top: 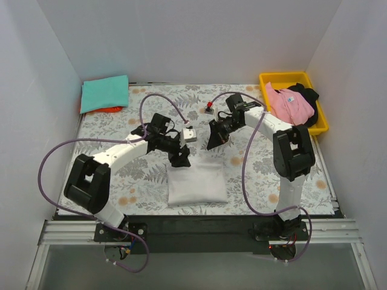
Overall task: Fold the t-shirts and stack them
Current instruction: Fold the tshirt
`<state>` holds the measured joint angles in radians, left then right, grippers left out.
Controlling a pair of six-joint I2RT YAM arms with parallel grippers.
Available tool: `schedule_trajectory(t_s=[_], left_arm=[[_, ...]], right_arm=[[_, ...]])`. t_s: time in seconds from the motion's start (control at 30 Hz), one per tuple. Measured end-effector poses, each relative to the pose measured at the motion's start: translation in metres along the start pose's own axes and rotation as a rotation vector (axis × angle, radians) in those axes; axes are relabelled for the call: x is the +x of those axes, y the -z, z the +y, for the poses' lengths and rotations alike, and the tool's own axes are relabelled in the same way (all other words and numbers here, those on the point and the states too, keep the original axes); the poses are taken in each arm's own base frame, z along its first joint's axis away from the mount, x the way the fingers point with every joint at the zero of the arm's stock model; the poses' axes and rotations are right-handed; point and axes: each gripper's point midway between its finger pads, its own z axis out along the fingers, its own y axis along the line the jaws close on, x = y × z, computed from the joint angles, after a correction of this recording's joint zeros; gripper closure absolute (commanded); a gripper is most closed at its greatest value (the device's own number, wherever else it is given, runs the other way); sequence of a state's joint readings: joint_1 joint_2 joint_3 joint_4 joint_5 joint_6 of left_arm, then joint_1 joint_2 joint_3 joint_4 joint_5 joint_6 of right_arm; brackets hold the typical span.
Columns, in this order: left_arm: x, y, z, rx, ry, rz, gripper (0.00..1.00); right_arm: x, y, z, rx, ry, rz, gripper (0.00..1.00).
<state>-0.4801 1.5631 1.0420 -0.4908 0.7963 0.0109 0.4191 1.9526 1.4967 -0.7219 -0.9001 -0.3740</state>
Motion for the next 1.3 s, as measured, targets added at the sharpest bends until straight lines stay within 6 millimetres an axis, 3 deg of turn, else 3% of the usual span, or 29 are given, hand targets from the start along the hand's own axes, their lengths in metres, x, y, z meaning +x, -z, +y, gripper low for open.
schedule_trajectory(t_s=[0.13,0.33,0.63,0.83,0.97,1.17,1.3], left_arm=[[0.016,-0.035,-0.002,0.033,0.044,0.053,0.48],[0.041,-0.055,0.003,0.033,0.095,0.116,0.57],[0.039,-0.059,0.001,0.038,0.051,0.120,1.00],[0.038,-0.057,0.002,0.036,0.019,0.116,1.00],[0.026,-0.049,0.000,0.013,-0.039,0.083,1.00],[0.003,-0.031,-0.008,-0.036,-0.165,0.019,1.00],[0.003,-0.029,-0.007,-0.062,-0.202,0.011,1.00]], right_arm=[[0.003,-0.020,-0.015,-0.026,-0.126,0.010,0.99],[0.007,-0.038,-0.024,-0.044,-0.224,0.020,0.99],[0.012,-0.050,-0.029,-0.056,-0.252,0.034,0.99],[0.009,-0.056,-0.027,-0.072,-0.241,0.037,0.99],[0.011,-0.066,-0.022,-0.104,-0.231,0.048,0.99],[0.031,-0.094,-0.018,-0.171,-0.264,0.107,0.99],[0.043,-0.102,-0.020,-0.197,-0.297,0.128,0.99]])
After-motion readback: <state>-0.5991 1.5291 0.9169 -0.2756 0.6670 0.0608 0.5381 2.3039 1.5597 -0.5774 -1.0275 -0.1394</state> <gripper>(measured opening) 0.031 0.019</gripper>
